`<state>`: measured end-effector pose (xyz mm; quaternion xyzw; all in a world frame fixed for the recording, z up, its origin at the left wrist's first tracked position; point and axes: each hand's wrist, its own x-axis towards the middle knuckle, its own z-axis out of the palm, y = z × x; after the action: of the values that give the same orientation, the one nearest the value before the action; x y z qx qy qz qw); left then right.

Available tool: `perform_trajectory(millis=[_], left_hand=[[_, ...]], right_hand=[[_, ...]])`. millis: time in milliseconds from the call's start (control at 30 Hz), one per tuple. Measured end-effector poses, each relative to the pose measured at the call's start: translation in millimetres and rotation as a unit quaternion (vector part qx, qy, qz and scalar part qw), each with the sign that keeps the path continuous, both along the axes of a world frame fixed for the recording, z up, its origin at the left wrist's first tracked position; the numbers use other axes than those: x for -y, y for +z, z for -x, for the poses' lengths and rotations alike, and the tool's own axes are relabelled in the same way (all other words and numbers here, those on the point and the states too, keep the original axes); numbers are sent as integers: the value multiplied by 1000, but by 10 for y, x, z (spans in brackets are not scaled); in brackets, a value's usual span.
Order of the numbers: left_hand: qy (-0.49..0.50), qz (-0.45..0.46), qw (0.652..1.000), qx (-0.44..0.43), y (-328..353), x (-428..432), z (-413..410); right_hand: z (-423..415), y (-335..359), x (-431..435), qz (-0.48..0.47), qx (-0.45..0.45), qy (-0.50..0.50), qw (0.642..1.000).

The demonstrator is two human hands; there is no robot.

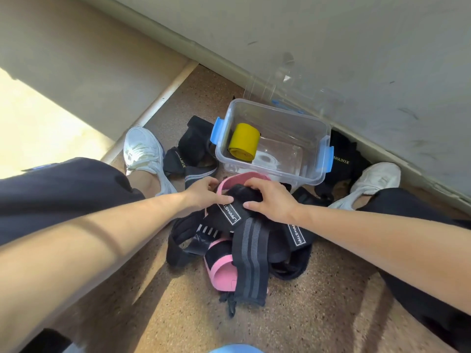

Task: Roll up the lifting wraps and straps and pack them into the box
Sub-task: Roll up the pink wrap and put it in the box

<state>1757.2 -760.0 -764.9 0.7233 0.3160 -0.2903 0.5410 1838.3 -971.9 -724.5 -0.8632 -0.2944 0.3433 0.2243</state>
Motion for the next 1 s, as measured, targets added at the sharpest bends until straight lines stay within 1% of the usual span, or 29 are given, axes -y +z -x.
perform_trajectory(millis=[67, 133, 233, 400, 600, 667, 700, 733, 800, 867, 900, 1000], left_hand=[[-8, 36, 998, -43, -7, 54, 14], [-6, 51, 998, -48, -17, 85, 0], [19, 77, 996, -45, 9, 107, -48], [59, 70, 996, -9, 9, 132, -111], [113, 35, 993, 12, 37, 148, -76], [111, 33, 993, 7, 79, 165, -67], [110, 39, 993, 6, 103, 177, -68], [108, 46, 993, 7, 125, 192, -71], [115, 57, 992, 15, 138, 217, -88], [127, 67, 989, 21, 148, 223, -93], [129, 77, 988, 22, 151, 223, -98], [122, 112, 986, 12, 163, 222, -93]], right_hand=[[-48, 53, 80, -1, -8, 18, 1000], [-96, 101, 153, 8, -7, 54, 999], [-202, 196, 250, 27, -13, 67, 997], [-342, 239, 500, 69, -12, 81, 994], [-403, 239, 584, 134, 17, 98, 986], [-403, 250, 543, 169, 51, 112, 978], [-371, 252, 513, 170, 81, 118, 975], [-313, 248, 475, 153, 115, 128, 973], [-144, 237, 366, 85, 160, 172, 968], [22, 222, 231, 33, 172, 222, 959], [75, 201, 183, 23, 173, 225, 958], [129, 172, 105, 17, 198, 179, 964]])
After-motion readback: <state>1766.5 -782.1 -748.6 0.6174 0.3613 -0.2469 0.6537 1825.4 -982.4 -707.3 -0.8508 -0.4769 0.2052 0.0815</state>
